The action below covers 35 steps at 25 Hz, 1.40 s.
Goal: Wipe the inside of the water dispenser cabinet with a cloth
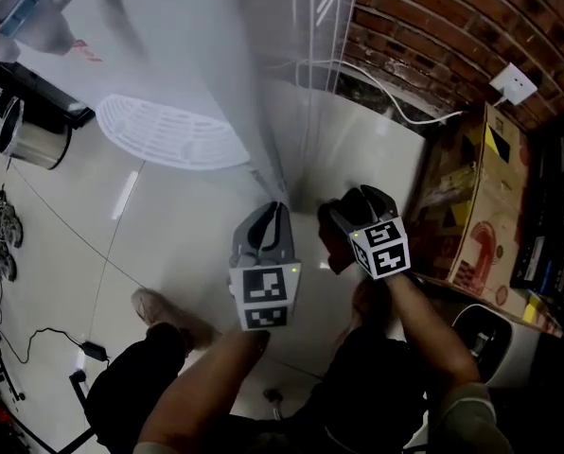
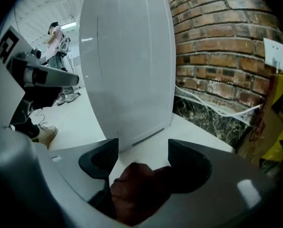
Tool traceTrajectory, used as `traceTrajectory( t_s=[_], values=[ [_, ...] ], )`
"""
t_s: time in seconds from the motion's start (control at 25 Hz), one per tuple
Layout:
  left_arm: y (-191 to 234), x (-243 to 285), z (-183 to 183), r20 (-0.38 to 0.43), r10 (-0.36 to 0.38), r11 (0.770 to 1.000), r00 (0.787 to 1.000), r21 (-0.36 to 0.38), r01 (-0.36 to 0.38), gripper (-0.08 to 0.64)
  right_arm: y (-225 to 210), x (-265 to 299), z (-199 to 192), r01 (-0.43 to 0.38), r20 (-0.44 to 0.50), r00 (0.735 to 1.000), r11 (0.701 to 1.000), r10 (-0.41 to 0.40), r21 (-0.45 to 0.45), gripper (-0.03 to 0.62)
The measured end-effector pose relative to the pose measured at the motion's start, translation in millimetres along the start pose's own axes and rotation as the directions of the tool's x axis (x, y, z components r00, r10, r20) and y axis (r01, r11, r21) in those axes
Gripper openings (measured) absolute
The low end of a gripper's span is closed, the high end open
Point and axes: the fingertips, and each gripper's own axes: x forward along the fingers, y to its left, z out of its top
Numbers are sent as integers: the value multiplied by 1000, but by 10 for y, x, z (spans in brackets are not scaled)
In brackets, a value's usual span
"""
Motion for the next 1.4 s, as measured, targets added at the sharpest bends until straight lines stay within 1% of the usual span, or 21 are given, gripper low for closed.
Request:
traceTrajectory(
  t_s=[0.12, 0.28, 0.52, 0.6, 0.72, 0.84, 0.88, 0.96, 1.0, 1.12, 1.28, 1.4],
  values=[
    [-17, 50, -87, -23, -2, 1000, 1000, 6, 2, 20, -58, 214, -330, 2, -75, 997, 1000, 0, 19, 347],
    [-2, 82, -136, -35, -1, 1000, 999, 10, 1, 20, -142, 440, -720, 7, -176, 984, 999, 2, 47, 367],
    [63, 55, -236, -61, 4, 1000, 998, 1, -4, 20, -124, 633, -1144, 4, -291, 957, 997, 19, 78, 374],
    [77, 37, -292, -73, 7, 1000, 997, -4, -7, 20, -108, 659, -1245, 9, -318, 948, 996, 19, 87, 366],
    [96, 7, -347, -86, 9, 1000, 996, -7, -10, 20, -55, 673, -1304, 15, -334, 942, 992, 28, 126, 298],
    [80, -41, -358, -89, 7, 1000, 996, -13, -8, 20, 82, 654, -1321, -24, -352, 934, 992, 66, 121, 156],
    [69, -61, -338, -85, 5, 1000, 996, -16, -7, 20, 117, 631, -1318, -38, -362, 929, 993, 77, 113, 127],
    [44, -115, -256, -66, 3, 1000, 998, -22, -4, 20, 148, 542, -1286, -58, -371, 924, 993, 91, 101, 109],
    [32, -151, -199, -53, 1, 1000, 999, -25, -2, 20, 153, 477, -1248, -65, -364, 926, 993, 96, 98, 103],
    [35, -293, -12, -11, 4, 999, 1000, -35, -4, 20, 179, 221, -968, -73, -292, 951, 993, 98, 96, 94],
    [31, -538, 227, 39, 12, 999, 999, -42, -11, 20, 264, -248, -299, -83, -142, 985, 993, 94, 78, 92],
    [30, -713, 484, 85, 20, 999, 996, -29, -17, 20, 299, -670, 308, -83, -24, 996, 996, 84, 37, 92]
  ],
)
